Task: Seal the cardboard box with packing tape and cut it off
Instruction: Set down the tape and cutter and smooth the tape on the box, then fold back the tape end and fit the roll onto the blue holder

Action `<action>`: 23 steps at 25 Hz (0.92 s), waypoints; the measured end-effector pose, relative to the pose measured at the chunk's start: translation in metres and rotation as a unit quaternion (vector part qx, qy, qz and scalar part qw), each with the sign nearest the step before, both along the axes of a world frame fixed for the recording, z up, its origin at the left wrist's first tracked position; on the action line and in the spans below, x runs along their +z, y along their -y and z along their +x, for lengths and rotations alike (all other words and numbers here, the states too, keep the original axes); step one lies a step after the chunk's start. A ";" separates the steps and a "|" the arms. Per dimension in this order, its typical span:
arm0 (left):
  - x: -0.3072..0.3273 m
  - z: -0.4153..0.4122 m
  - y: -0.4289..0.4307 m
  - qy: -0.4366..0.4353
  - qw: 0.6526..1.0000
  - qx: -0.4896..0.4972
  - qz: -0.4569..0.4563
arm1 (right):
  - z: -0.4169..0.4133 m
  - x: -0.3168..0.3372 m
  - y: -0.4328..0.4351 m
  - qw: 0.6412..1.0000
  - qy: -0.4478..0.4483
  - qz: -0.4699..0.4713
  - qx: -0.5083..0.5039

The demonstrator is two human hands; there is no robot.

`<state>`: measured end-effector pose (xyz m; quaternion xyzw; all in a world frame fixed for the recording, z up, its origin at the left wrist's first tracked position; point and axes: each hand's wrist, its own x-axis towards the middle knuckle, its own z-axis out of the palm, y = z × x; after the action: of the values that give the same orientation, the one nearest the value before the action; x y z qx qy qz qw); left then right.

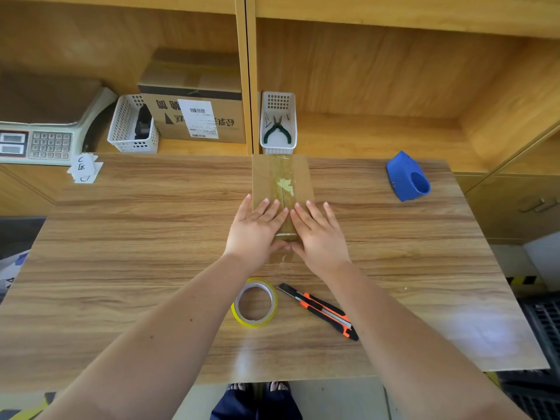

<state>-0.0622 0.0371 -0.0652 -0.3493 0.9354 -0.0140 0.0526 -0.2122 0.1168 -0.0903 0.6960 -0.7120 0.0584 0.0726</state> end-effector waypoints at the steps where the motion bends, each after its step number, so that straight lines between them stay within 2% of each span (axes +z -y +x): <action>1: -0.001 0.001 0.000 0.004 1.000 -0.005 -0.003 | -0.001 0.000 0.000 1.000 -0.003 -0.001 0.001; 7: 0.000 0.009 0.006 0.009 0.999 -0.035 -0.006 | -0.003 0.007 -0.002 0.999 0.007 0.037 -0.005; 12: 0.000 0.014 0.013 -0.012 0.998 -0.050 0.036 | -0.006 0.012 -0.004 0.994 0.044 0.096 0.001; 14: -0.001 0.016 0.010 -0.048 0.994 -0.050 0.086 | -0.003 0.016 -0.008 0.993 0.064 0.103 -0.013; 16: 0.001 0.021 0.001 -0.160 0.977 -0.029 0.136 | 0.002 0.021 -0.016 0.989 0.108 0.101 -0.031; 19: 0.002 0.039 -0.022 -0.357 0.926 0.033 0.120 | 0.013 0.019 -0.039 0.980 0.184 0.063 -0.032; 20: 0.000 0.047 -0.031 -0.399 0.902 0.071 0.151 | 0.019 0.015 -0.049 0.980 0.193 0.041 -0.019; 21: -0.003 0.056 -0.042 -0.434 0.866 0.122 0.216 | 0.026 0.008 -0.060 0.982 0.189 0.024 -0.005; 23: -0.012 0.066 -0.061 -0.490 0.746 0.242 0.381 | 0.036 -0.012 -0.079 0.986 0.168 0.009 -0.001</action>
<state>0.0043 0.0986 -0.0769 -0.4736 0.6443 0.5295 -0.2831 -0.1758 0.1953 -0.1027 0.6763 -0.7152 0.1678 -0.0543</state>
